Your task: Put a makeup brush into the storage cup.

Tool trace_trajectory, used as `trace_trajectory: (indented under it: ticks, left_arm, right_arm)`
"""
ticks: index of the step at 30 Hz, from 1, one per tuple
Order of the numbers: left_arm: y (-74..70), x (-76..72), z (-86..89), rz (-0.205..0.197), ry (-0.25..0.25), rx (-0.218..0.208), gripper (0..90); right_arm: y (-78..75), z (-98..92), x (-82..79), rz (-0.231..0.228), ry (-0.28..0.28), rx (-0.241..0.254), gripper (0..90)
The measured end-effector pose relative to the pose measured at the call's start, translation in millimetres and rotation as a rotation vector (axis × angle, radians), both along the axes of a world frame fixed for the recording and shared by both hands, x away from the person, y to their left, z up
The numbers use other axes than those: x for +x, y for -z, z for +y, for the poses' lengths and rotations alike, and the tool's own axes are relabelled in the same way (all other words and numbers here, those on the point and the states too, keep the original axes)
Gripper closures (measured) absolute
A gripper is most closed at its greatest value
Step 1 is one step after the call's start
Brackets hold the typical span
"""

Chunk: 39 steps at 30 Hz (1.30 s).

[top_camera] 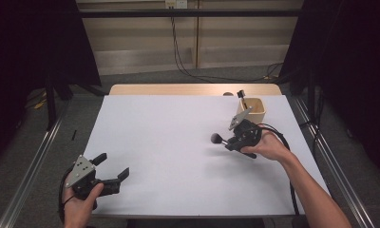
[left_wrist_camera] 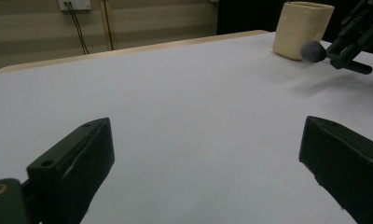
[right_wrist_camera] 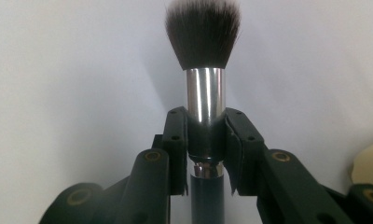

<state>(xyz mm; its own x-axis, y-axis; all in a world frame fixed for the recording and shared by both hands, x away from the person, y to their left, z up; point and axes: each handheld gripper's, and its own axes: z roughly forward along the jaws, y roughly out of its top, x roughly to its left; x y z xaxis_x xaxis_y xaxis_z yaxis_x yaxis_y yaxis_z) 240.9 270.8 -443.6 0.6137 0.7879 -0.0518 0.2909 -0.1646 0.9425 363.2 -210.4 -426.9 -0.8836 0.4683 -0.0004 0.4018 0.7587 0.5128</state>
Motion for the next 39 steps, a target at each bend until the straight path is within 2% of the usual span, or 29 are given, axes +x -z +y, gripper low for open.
trace_trajectory:
  ticks: [5,14,20,25,29,33,37,39]
  left_arm:
    - [0.3,0.1,-0.3,0.003,-0.002,-0.002,3.4]
    - [0.9,0.5,-0.6,0.003,-0.001,-0.003,3.4]
    - [1.0,0.8,-0.6,0.004,-0.005,-0.006,3.4]
    - [1.0,0.6,-0.7,0.003,-0.005,-0.006,3.4]
    - [1.1,1.2,-0.5,0.006,-0.004,-0.001,3.4]
    - [0.8,1.0,-0.1,0.007,-0.007,0.001,3.4]
    - [0.0,0.4,0.1,0.0,0.002,0.0,3.4]
    - [-0.1,0.3,0.1,-0.002,0.004,0.0,3.3]
  right_arm:
    - [-1.4,-0.8,-7.4,-0.039,0.038,0.044,72.1]
    - [4.0,-13.1,-13.7,-0.037,0.142,0.222,72.1]
    - [6.9,-21.4,-16.8,-0.074,0.195,0.313,72.0]
    - [7.7,-26.6,-20.4,-0.115,0.247,0.373,72.0]
    - [5.4,-27.5,-23.6,-0.15,0.276,0.387,72.1]
    - [6.4,-31.3,-27.0,-0.185,0.298,0.44,72.0]
    - [8.0,-34.8,-30.8,-0.198,0.315,0.465,72.0]
    - [7.5,-37.2,-33.3,-0.207,0.322,0.493,72.0]
